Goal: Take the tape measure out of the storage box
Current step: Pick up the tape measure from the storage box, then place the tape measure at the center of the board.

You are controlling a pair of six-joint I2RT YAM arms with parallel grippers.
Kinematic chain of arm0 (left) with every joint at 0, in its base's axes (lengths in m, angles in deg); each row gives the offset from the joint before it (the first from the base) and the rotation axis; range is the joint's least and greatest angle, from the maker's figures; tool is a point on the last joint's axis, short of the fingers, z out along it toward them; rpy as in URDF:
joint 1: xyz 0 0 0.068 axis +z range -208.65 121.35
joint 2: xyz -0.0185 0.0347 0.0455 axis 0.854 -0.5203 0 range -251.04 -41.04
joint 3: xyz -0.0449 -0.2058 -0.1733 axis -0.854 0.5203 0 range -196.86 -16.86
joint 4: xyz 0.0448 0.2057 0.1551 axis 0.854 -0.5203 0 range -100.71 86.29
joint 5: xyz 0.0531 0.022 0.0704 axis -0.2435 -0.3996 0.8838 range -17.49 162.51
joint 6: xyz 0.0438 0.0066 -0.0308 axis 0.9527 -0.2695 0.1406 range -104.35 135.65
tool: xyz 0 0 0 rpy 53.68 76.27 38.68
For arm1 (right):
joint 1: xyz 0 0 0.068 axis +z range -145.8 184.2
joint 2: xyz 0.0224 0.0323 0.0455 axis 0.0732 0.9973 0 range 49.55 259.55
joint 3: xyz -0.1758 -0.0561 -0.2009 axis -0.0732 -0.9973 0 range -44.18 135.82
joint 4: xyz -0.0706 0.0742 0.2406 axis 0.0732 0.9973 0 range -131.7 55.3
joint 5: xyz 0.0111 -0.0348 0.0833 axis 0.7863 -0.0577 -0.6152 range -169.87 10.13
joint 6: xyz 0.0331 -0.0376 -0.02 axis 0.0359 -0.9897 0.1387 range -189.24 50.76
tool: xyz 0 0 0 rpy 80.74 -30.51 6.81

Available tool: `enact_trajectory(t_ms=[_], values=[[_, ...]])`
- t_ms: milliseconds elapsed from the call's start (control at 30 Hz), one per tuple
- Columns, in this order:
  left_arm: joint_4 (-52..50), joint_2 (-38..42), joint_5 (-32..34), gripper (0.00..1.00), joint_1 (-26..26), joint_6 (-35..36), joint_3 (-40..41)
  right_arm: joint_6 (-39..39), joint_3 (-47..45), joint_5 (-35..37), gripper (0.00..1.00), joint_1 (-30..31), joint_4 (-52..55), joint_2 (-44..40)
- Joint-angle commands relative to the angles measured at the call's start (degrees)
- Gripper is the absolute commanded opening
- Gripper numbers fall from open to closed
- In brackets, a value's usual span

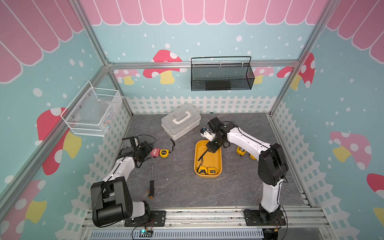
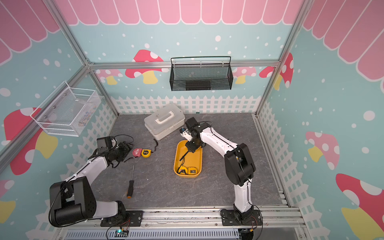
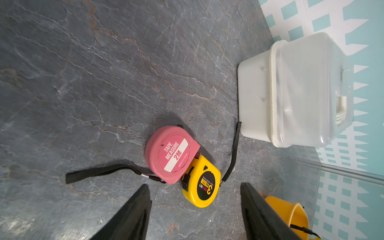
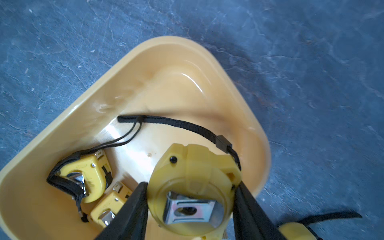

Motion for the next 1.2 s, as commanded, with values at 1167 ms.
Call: enact_trajectory(t_ms=[1167], values=[[0.7,-0.9,-2.4,0.7,-0.3,0.6,-0.9,6.4,-24.0,5.9,0.43,-17.7,0.5,-7.2]])
